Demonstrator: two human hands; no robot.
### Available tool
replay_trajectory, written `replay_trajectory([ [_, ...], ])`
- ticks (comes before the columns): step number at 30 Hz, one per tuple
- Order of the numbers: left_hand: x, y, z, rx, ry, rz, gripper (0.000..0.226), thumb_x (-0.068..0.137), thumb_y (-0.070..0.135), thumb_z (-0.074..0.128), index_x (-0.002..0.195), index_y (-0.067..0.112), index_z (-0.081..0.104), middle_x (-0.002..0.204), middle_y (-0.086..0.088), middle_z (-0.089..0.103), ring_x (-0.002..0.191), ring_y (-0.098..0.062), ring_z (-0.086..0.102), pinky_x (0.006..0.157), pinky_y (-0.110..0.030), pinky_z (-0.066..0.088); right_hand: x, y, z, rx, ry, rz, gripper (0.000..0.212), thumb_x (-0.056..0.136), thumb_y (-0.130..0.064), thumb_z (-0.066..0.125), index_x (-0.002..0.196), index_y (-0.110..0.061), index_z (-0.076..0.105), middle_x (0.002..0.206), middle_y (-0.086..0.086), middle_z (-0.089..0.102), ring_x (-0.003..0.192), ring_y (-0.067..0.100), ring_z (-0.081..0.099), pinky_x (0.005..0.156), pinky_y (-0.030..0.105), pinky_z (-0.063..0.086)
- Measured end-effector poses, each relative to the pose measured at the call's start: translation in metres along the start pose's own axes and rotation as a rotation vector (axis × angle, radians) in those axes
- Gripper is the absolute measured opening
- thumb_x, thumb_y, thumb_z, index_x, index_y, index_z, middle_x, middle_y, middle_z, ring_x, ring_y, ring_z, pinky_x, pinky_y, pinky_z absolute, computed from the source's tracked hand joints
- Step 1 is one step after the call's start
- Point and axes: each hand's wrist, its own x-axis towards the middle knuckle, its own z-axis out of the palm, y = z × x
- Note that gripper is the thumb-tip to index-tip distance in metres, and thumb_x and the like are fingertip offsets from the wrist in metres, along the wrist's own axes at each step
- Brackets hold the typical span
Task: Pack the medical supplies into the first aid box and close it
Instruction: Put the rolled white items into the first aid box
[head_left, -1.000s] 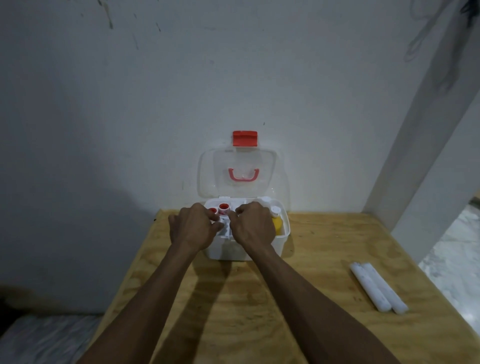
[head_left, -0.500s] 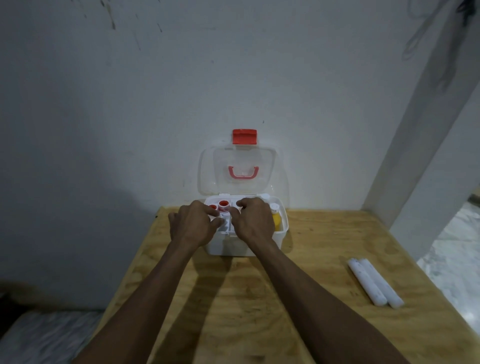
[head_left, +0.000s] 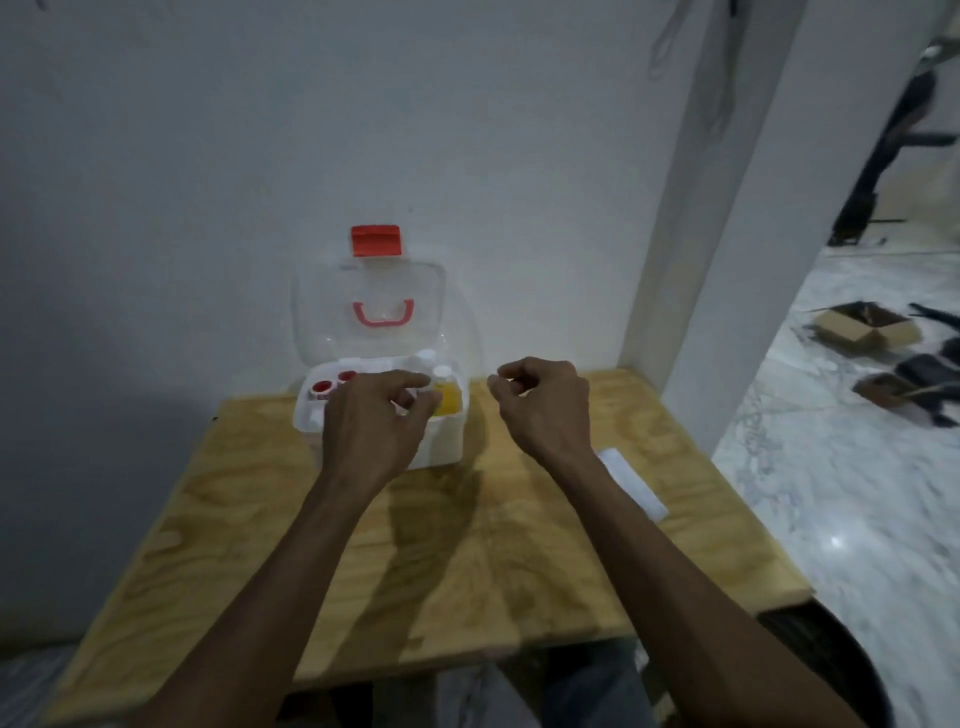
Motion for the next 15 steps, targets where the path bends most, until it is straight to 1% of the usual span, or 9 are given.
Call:
replay_trajectory([
  [2,-0.009,0.015,0.020,-0.028,-0.051,0.007,0.023,0.080,0.033,0.076,0.100,0.022,0.078,0.077,0.003,0.074,0.062,-0.007,0.058,0.074,-0.028,0.052,0.002,0.019,-0.022,-0.017,0.024,0.027,0.019,0.083,-0.032,0.072,0.097,-0.021,0.077,0.079,-0.005,0.073,0.077,0.009,0.068,0.068,0.018,0.044],
  [4,-0.017,0.028,0.042,-0.029,-0.127,-0.024,0.026,0.080,0.037,0.075,0.102,0.022,0.077,0.077,0.003,0.074,0.064,-0.009,0.061,0.074,-0.028,0.053,0.005,0.041,-0.044,-0.044,0.045,0.047,0.019,0.084,-0.031,0.072,0.097,-0.019,0.077,0.078,-0.006,0.071,0.076,0.008,0.066,0.065,0.015,0.041],
  [5,-0.020,0.033,0.053,-0.030,-0.167,-0.047,0.029,0.080,0.039,0.075,0.103,0.023,0.077,0.078,0.003,0.074,0.066,-0.010,0.063,0.075,-0.029,0.055,0.006,0.052,-0.052,-0.055,0.047,0.054,0.020,0.084,-0.031,0.072,0.098,-0.018,0.077,0.079,-0.005,0.071,0.076,0.007,0.066,0.065,0.016,0.041],
  [8,-0.030,0.047,0.089,-0.027,-0.286,-0.101,0.036,0.078,0.046,0.075,0.107,0.024,0.074,0.083,0.001,0.074,0.076,-0.014,0.068,0.077,-0.034,0.057,0.011,0.085,-0.076,-0.106,0.016,0.102,0.020,0.083,-0.030,0.073,0.099,-0.018,0.077,0.087,0.000,0.074,0.085,0.012,0.068,0.074,0.021,0.045],
  [11,-0.035,0.055,0.126,-0.009,-0.400,-0.150,0.041,0.078,0.050,0.073,0.111,0.025,0.072,0.095,0.002,0.074,0.085,-0.013,0.069,0.078,-0.032,0.057,0.019,0.114,-0.089,-0.197,-0.062,0.180,0.023,0.081,-0.030,0.072,0.101,-0.020,0.076,0.098,0.001,0.075,0.096,0.017,0.068,0.084,0.025,0.049],
  [15,-0.037,0.060,0.166,0.026,-0.519,-0.191,0.052,0.077,0.056,0.067,0.119,0.026,0.066,0.124,0.003,0.066,0.104,-0.016,0.066,0.086,-0.038,0.056,0.025,0.142,-0.092,-0.271,-0.205,0.236,0.028,0.081,-0.032,0.071,0.106,-0.019,0.073,0.106,0.003,0.073,0.101,0.018,0.066,0.082,0.022,0.043],
])
